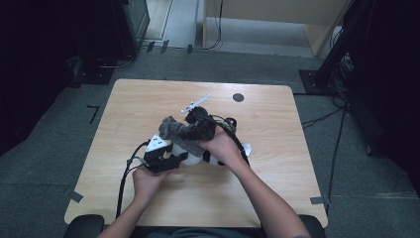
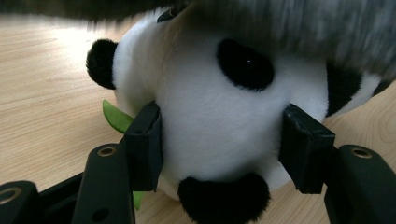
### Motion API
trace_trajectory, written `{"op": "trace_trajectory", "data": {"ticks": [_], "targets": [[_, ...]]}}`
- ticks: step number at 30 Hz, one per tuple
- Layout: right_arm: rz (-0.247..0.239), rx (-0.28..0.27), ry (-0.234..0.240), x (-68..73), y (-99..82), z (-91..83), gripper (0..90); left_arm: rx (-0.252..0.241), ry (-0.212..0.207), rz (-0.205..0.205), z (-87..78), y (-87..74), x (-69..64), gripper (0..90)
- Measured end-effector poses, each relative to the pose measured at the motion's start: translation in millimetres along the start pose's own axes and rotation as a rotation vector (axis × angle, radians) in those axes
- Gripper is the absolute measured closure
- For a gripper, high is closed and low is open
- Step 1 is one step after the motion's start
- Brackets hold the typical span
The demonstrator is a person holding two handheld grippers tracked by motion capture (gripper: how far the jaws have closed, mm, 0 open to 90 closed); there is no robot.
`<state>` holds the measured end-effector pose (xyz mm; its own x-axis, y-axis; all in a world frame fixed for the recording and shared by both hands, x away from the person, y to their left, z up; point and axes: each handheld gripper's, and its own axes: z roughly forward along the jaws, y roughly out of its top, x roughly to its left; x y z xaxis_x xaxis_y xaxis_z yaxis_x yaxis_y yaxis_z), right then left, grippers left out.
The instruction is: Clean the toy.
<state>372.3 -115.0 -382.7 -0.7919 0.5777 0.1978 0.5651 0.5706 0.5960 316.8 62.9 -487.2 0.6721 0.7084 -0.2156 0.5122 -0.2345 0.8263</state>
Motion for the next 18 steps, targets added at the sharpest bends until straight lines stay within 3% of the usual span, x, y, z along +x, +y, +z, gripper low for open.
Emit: {"op": "trace_trajectory", "data": {"ticks": [3,6,10,14,18], "targets": [[-0.022,0.046,-0.004,5.7,-3.7,11.3,79.2,0.008,0.003,-0.002,-0.3,0.8,-0.4,39.7],[-0.038,0.051,0.001,7.5,-8.0,16.3,79.3,0.012,0.002,0.003,-0.3,0.8,-0.7,40.5],[-0.097,0.047,-0.028,4.2,-9.2,14.8,79.6,0.013,0.002,-0.003,-0.1,1.1,-0.6,43.4],[-0.091,0.037,-0.017,-2.3,-10.0,12.2,79.8,0.028,0.004,-0.001,-0.1,3.2,-0.8,44.1],[-0.045,0.007,-0.014,-15.4,-11.5,3.7,79.7,0.026,0.0,0.001,0.2,2.8,0.9,44.1]]}}
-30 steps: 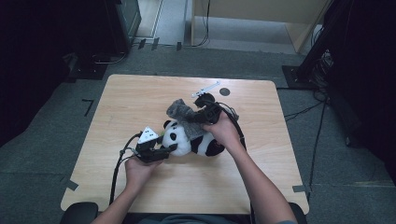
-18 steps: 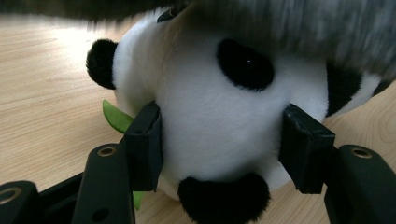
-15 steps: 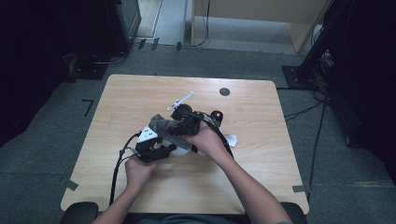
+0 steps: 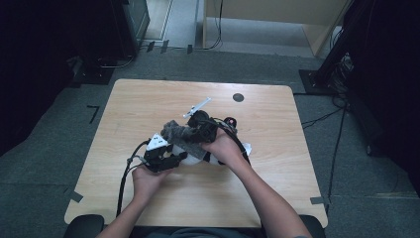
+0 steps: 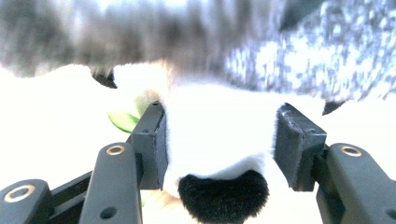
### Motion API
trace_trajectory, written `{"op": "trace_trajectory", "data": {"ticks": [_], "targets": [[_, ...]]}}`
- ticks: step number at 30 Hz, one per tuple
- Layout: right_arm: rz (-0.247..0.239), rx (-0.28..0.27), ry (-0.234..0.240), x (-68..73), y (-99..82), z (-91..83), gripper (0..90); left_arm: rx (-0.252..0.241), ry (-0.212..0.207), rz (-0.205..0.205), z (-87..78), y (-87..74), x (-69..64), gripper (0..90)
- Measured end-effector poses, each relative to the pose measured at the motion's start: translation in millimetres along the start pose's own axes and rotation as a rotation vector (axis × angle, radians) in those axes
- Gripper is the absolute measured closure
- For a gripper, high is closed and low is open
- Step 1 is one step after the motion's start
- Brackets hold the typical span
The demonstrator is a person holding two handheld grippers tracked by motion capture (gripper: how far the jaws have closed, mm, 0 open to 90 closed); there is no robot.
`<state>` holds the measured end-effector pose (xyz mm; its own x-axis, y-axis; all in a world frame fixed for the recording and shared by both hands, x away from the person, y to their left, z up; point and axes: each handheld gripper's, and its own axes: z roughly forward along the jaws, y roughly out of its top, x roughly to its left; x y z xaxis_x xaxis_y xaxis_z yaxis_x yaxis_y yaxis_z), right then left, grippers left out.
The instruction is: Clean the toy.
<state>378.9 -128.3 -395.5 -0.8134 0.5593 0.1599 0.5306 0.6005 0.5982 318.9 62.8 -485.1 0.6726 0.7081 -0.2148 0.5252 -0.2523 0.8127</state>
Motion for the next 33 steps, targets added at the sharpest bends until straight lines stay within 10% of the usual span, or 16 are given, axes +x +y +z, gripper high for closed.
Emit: {"op": "trace_trajectory", "data": {"ticks": [13,33], "targets": [[0.172,-0.049,-0.066,-62.9,-21.7,-16.3,79.8,0.005,-0.009,0.007,0.4,0.2,0.1,44.8],[0.269,-0.106,-0.153,-94.3,-44.1,-48.1,79.8,0.0,-0.018,0.016,1.0,-0.8,0.8,44.4]]}}
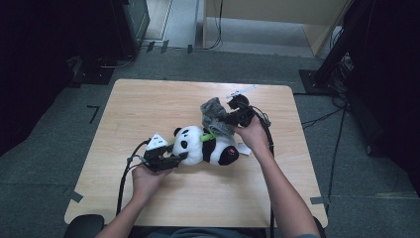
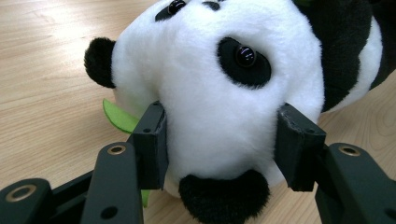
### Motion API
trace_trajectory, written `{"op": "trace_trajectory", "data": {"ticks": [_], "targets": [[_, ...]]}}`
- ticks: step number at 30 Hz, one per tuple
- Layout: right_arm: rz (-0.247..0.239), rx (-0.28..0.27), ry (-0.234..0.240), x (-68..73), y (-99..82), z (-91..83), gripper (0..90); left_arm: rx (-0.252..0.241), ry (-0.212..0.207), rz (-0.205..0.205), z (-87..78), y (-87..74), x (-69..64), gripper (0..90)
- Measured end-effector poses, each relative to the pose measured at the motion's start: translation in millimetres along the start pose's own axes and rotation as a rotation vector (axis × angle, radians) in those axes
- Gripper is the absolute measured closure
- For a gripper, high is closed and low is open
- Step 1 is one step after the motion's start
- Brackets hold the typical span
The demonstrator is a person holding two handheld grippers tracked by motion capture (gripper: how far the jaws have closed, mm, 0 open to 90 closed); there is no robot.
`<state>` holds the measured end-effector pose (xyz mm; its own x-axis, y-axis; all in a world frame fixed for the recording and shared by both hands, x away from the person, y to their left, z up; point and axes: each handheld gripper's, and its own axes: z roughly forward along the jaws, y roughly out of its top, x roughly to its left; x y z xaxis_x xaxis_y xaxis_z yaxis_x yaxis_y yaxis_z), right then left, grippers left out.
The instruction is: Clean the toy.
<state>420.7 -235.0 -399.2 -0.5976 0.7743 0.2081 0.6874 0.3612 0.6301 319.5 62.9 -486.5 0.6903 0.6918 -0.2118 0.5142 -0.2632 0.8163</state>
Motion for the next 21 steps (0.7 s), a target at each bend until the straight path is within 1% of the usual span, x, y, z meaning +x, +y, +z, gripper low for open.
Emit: {"op": "trace_trajectory", "data": {"ticks": [3,7,9,10,11,12,15,16,17,18,19,21], "targets": [[-0.003,-0.003,0.006,-0.1,-0.4,-1.7,79.8,0.001,0.001,0.003,0.1,-0.1,-0.2,44.2],[-0.008,-0.041,0.013,5.7,1.9,-9.0,79.8,0.005,0.001,-0.001,0.0,0.3,-0.3,43.9],[-0.02,-0.066,0.01,10.3,3.5,-15.5,79.9,0.005,0.001,-0.004,-0.1,0.6,-0.4,43.8],[-0.02,-0.066,0.01,10.3,3.5,-15.5,79.9,0.006,0.002,-0.004,-0.2,0.8,-0.5,43.8],[-0.035,-0.089,0.016,15.9,5.9,-24.0,79.8,0.007,0.002,-0.002,-0.3,1.0,-0.4,43.8],[-0.039,-0.106,0.022,19.2,7.1,-28.6,79.8,0.008,0.002,-0.001,-0.3,1.1,0.0,43.8],[-0.067,-0.136,0.045,31.3,10.4,-40.6,79.8,0.005,0.002,-0.005,-0.2,1.4,0.2,43.9],[-0.078,-0.137,0.056,36.3,11.1,-43.2,79.8,0.003,0.002,-0.007,-0.1,1.5,0.1,43.8],[-0.078,-0.137,0.056,36.3,11.1,-43.2,79.8,0.003,0.002,-0.009,-0.1,1.7,0.1,43.8],[-0.104,-0.135,0.074,47.4,10.8,-45.1,79.8,0.002,0.002,-0.011,0.0,1.9,0.1,43.8],[-0.104,-0.135,0.074,47.4,10.8,-45.1,79.8,0.003,0.002,-0.012,-0.1,2.2,0.1,43.8],[-0.132,-0.128,0.104,63.6,6.6,-41.0,79.8,0.005,0.004,-0.012,-0.2,2.7,-0.3,43.9]]}}
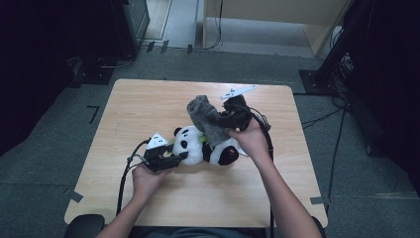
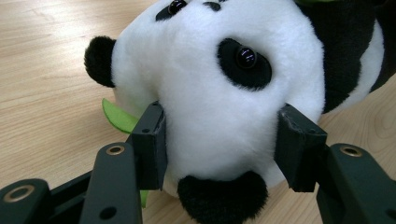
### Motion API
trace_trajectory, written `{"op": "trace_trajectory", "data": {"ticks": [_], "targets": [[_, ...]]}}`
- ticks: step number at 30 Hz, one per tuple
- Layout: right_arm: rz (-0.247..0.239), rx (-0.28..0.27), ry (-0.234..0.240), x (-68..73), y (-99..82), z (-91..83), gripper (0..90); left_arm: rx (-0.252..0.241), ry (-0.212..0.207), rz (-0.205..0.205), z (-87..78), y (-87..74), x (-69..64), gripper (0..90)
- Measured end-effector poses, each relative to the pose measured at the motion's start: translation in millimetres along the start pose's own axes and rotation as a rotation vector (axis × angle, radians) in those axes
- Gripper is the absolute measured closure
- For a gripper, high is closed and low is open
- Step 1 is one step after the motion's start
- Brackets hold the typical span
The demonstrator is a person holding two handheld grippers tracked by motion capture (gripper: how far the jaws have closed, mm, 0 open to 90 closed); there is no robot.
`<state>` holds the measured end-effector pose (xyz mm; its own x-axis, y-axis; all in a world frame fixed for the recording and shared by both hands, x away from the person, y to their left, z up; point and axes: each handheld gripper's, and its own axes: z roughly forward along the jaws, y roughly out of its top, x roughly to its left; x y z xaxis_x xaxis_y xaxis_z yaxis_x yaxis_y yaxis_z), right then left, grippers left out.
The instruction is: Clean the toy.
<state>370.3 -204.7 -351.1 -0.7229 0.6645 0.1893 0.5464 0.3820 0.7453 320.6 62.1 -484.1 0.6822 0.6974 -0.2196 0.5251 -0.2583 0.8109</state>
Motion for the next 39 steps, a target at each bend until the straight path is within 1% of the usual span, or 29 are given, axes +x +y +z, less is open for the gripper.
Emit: {"op": "trace_trajectory", "data": {"ticks": [1,2,3,4,5,6,7,8,9,10,11,12,14,15,16,18,19,24,29,31,35,36,37,39], "targets": [[-0.008,0.006,0.01,4.7,-1.7,3.1,79.7,0.0,0.0,0.0,0.0,0.0,0.0,43.9],[-0.008,0.006,0.01,4.7,-1.7,3.1,79.7,0.001,0.0,0.001,0.0,0.2,-0.1,43.9],[-0.021,0.022,0.031,14.1,-5.5,9.9,79.7,0.001,0.0,0.001,-0.1,0.3,-0.1,43.9],[-0.021,0.022,0.031,14.1,-5.5,9.9,79.7,0.001,0.001,0.0,-0.1,0.3,-0.2,43.9],[-0.024,0.03,0.043,18.8,-7.7,13.3,79.8,0.001,0.001,0.0,-0.1,0.4,-0.3,43.9],[-0.028,0.04,0.057,23.7,-10.0,16.8,79.7,0.001,0.001,0.001,-0.1,0.5,-0.1,43.9],[-0.044,0.062,0.077,33.9,-14.5,24.0,79.8,0.0,0.001,-0.002,-0.1,0.6,0.0,44.0],[-0.044,0.062,0.077,33.9,-14.5,24.0,79.8,0.0,0.001,-0.002,-0.1,0.6,0.0,44.0],[-0.063,0.081,0.09,43.3,-19.3,31.1,79.8,0.002,0.0,-0.005,-0.2,0.7,-0.1,44.0],[-0.071,0.093,0.097,48.0,-22.5,35.8,79.8,0.003,0.0,-0.005,-0.4,0.8,-0.3,44.0],[-0.071,0.093,0.097,48.0,-22.5,35.8,79.8,0.004,0.001,-0.005,-0.5,0.9,-0.5,44.0],[-0.083,0.116,0.094,53.2,-27.6,42.5,79.8,0.003,0.002,-0.006,-0.5,1.0,-0.6,44.0],[-0.098,0.146,0.077,55.6,-33.5,50.2,79.8,0.002,0.002,-0.008,-0.4,1.0,-0.7,44.1],[-0.098,0.146,0.077,55.6,-33.5,50.2,79.8,0.002,0.002,-0.008,-0.4,1.0,-0.7,44.2],[-0.11,0.168,0.06,54.4,-39.9,56.6,80.0,0.004,0.003,-0.006,-0.4,1.1,-0.7,44.3],[-0.115,0.168,0.058,53.6,-41.8,57.8,80.1,0.006,0.006,-0.003,-0.1,1.0,-0.7,44.4],[-0.119,0.16,0.061,51.3,-45.5,57.9,80.3,0.007,0.007,-0.001,-0.2,0.9,-0.8,44.9],[-0.152,0.167,0.048,47.5,-52.1,53.6,80.5,0.011,0.006,0.003,0.2,1.1,0.4,45.7],[-0.141,0.162,0.056,42.7,-58.0,47.2,80.5,0.012,0.016,0.021,0.5,1.0,-1.0,46.2],[-0.133,0.158,0.062,38.3,-62.5,40.5,80.5,0.014,0.019,0.028,0.9,0.9,-2.1,46.3],[-0.129,0.157,0.053,33.3,-68.1,30.1,80.5,0.013,0.017,0.032,1.3,0.7,-2.0,46.5],[-0.129,0.157,0.053,33.3,-68.1,30.1,80.5,0.013,0.017,0.032,1.3,0.7,-2.0,46.5],[-0.116,0.157,0.042,30.1,-70.4,23.9,80.5,0.014,0.016,0.03,1.3,0.7,-1.9,46.5],[-0.102,0.149,0.036,25.0,-73.1,18.1,80.4,0.013,0.014,0.027,1.4,0.6,-1.9,46.5]]}}
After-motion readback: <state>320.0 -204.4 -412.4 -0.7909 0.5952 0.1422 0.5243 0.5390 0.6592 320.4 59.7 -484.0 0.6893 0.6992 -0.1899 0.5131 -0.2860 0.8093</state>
